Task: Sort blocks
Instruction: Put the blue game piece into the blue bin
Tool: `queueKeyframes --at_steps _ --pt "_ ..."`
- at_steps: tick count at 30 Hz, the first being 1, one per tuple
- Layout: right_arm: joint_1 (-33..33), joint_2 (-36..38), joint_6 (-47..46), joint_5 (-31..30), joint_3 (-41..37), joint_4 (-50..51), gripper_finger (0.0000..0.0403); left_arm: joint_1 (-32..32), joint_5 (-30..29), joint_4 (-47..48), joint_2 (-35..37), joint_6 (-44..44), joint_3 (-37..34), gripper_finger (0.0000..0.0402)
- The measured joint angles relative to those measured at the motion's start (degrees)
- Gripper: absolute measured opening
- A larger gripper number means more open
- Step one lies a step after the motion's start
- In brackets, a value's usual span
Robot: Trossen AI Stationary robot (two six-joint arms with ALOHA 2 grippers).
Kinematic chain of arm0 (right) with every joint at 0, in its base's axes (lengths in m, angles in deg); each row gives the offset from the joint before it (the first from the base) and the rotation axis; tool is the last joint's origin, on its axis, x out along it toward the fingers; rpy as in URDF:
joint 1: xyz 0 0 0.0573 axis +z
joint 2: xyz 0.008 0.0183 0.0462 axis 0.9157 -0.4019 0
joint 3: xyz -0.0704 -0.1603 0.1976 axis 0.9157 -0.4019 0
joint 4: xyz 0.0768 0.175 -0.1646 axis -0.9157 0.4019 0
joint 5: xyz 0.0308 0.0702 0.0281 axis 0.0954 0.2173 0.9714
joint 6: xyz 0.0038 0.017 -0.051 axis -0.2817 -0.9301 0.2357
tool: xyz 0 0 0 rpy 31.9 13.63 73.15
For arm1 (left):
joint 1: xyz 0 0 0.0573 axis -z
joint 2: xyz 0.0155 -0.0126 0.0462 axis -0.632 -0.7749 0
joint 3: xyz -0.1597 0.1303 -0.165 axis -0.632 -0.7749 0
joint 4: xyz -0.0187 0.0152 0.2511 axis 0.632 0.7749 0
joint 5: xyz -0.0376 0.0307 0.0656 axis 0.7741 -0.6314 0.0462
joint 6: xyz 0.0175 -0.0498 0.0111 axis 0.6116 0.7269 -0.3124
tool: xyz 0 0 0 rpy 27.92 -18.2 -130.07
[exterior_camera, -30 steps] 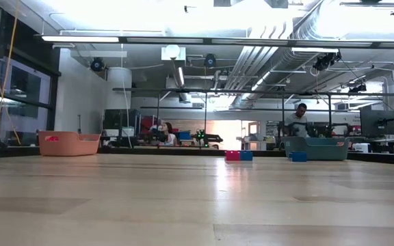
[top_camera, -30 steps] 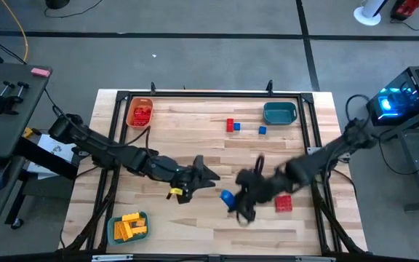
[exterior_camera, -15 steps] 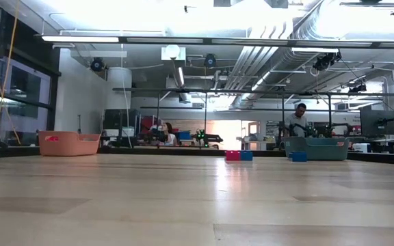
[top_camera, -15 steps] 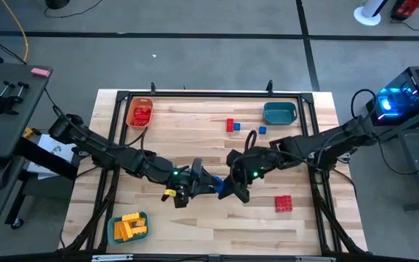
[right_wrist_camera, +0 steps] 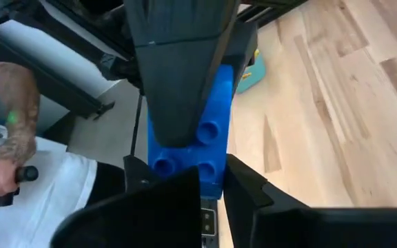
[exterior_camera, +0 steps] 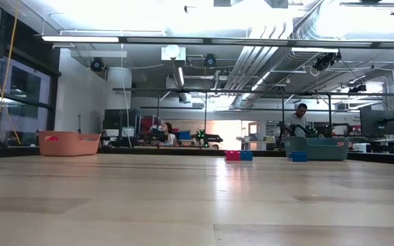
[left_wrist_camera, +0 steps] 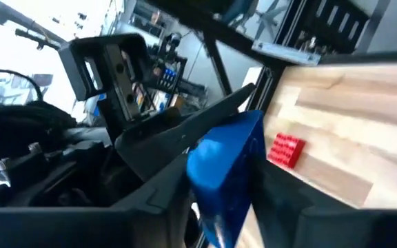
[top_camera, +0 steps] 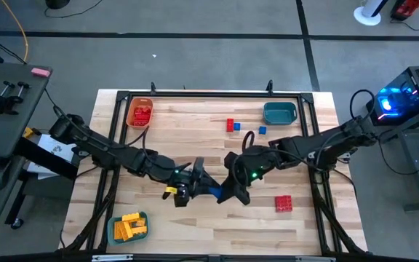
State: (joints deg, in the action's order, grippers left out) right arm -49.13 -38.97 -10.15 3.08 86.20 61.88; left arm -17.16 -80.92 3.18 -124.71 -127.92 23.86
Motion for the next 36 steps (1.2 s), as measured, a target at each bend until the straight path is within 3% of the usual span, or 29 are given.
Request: queueKeyframes --at_steps 5,11,14,18,20,23,25,30,36 --pt "0.1 0.0 -0.1 -0.3 0.0 -0.2 0.0019 0.3 1.2 0.4 -0.2 2.2 0.0 0.0045" --pt "-0.9 0.1 -4.3 -3.7 0.0 -1.8 0.0096 0.5 -3.7 4.5 -0.4 7.7 -0.1 0.0039" --pt "-1.6 0.2 -4.3 -3.4 0.0 -2.0 0.0138 0.6 -7.5 10.9 0.0 11.4 0.0 0.0039" --pt "-3.7 2.0 -4.5 -0.4 0.1 0.0 0.0173 -0.8 -14.8 27.9 1.4 19.7 -0.1 0.0039" --pt "-4.8 2.9 -4.2 0.8 0.2 2.6 0.0180 -2.8 -15.2 36.7 3.0 26.8 -0.2 0.0039" --pt "-6.0 4.3 -1.4 -0.9 0.1 8.4 0.0179 -7.1 -11.8 41.1 6.1 35.9 -2.4 0.0039" --pt "-6.5 6.0 -0.2 -3.3 0.1 13.2 0.0175 -9.8 -8.8 39.4 8.3 38.8 -5.4 0.0039" --pt "-6.7 8.4 -0.4 -11.6 0.1 30.3 0.0163 -16.4 -2.8 23.9 13.4 42.5 -12.2 0.0039" --pt "-6.9 12.0 -7.0 -22.7 -2.2 50.7 0.0154 -25.8 5.1 11.8 10.6 53.0 -12.9 0.0039"
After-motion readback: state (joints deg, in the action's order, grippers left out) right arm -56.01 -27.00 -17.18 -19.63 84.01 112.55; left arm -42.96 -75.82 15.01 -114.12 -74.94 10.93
